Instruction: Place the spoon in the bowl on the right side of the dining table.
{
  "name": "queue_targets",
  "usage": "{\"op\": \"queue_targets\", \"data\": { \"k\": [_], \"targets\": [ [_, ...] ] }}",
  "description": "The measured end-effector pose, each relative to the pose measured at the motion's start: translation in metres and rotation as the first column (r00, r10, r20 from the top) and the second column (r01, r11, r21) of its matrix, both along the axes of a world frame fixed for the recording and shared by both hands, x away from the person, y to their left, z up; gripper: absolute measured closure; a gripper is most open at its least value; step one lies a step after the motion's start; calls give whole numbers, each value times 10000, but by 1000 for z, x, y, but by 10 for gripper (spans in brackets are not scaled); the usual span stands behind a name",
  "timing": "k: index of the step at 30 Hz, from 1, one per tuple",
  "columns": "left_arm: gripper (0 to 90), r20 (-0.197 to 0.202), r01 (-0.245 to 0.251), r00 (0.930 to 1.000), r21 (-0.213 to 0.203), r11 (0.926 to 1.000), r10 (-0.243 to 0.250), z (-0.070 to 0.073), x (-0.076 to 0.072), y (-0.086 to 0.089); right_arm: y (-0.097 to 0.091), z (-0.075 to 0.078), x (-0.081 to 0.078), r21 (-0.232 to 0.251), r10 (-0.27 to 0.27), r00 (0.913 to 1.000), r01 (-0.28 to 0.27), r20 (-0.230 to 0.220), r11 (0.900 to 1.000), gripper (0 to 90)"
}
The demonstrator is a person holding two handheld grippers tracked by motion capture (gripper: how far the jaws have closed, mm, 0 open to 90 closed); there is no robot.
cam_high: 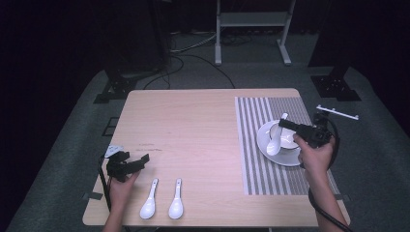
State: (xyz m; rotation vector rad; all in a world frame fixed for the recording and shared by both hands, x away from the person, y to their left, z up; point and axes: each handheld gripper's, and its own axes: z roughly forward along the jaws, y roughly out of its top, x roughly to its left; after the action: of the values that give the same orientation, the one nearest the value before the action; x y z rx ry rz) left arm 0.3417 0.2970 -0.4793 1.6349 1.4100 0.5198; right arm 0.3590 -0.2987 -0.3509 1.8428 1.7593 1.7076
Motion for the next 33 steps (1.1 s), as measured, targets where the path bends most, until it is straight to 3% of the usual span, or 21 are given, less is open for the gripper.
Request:
{"op": "queue_targets", "data": {
  "k": [8,14,17,27,33],
  "targets": [
    [67,6,-2,10000,8,10000,2,0,0,0,-21,-2,10,185,-873,9962,874,-75,9960,847],
    [67,3,2,10000,4,10000,-2,0,0,0,-35,-12,17,317,-1516,9880,1526,-310,9878,848],
    [67,3,0,10000,-7,10000,0,0,0,0,-45,-20,22,741,-1963,9791,1999,-538,9770,849],
    [67,9,8,10000,-18,10000,-8,0,0,0,-57,-33,31,745,-2818,9553,2885,-893,9546,848],
    [67,29,11,10000,-19,10000,-11,0,0,0,-58,-37,34,597,-3137,9459,3190,-831,9459,848]
  ]
}}
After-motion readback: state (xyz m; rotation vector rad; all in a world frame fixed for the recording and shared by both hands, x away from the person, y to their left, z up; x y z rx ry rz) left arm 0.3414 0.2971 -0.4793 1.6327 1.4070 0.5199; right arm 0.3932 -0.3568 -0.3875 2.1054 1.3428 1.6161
